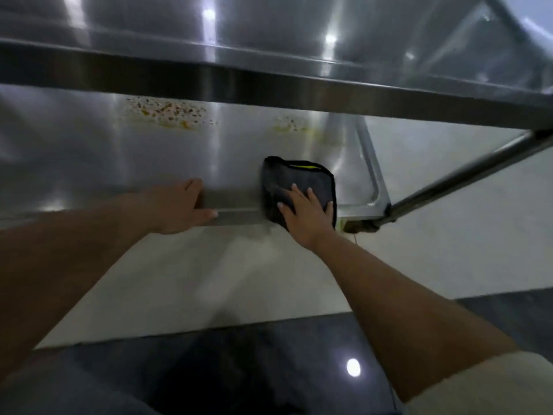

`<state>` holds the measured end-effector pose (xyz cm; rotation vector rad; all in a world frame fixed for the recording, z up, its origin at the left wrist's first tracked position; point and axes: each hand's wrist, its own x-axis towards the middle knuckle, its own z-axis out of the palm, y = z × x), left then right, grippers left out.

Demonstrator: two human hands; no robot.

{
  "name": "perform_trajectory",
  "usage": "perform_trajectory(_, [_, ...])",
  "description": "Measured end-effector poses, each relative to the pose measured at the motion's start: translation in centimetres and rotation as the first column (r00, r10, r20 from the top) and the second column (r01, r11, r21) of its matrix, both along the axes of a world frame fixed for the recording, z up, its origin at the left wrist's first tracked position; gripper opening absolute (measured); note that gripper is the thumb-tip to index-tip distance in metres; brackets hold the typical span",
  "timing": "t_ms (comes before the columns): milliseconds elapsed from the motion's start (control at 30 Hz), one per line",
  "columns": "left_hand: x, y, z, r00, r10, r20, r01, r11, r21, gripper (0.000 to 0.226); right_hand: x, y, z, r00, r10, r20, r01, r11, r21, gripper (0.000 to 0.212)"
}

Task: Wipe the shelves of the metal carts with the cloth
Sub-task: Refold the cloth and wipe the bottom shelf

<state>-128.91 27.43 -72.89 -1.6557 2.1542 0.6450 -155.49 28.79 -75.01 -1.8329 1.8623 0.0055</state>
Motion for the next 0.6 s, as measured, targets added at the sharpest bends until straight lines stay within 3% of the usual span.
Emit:
perform_trajectory(167, [-4.5, 6.1, 5.9, 0.989, -0.077, -0.128, 0.083, 0.996, 0.038, 0.085, -0.2, 7.4, 8.5, 0.939, -0.155, 0.309, 0.122, 0.985, 0.123, 0.04])
perform_trajectory(400, [-8.7, 11.6, 22.1, 0.906, -0.223, -0.36, 0.225, 0.974, -0.035, 0.087, -2.2, 15.5, 27.3, 0.872, -0.076, 0.484, -0.036, 0.975, 0.218, 0.037])
perform_trajectory(467, [-9.5, 12.7, 28.8, 0.87, -0.249, -0.426, 0.247, 0.967, -0.06, 0.07, -2.9, 17.3, 34.1, 0.876, -0.025, 0.482, -0.093, 0.971, 0.22, 0.039])
perform_trajectory(533, [-10.1, 13.3, 36.3, 0.843, -0.219, -0.492, 0.231, 0.972, -0.036, 0.037, -3.8, 18.7, 41.3, 0.89, -0.023, 0.455, -0.097, 0.967, 0.237, 0.042])
perform_trajectory(600, [-10.8, 13.5, 43.9, 0.86, -0.179, -0.478, 0.219, 0.975, 0.029, 0.018, -4.7, 19.6, 48.6, 0.893, -0.035, 0.448, -0.073, 0.973, 0.22, 0.042])
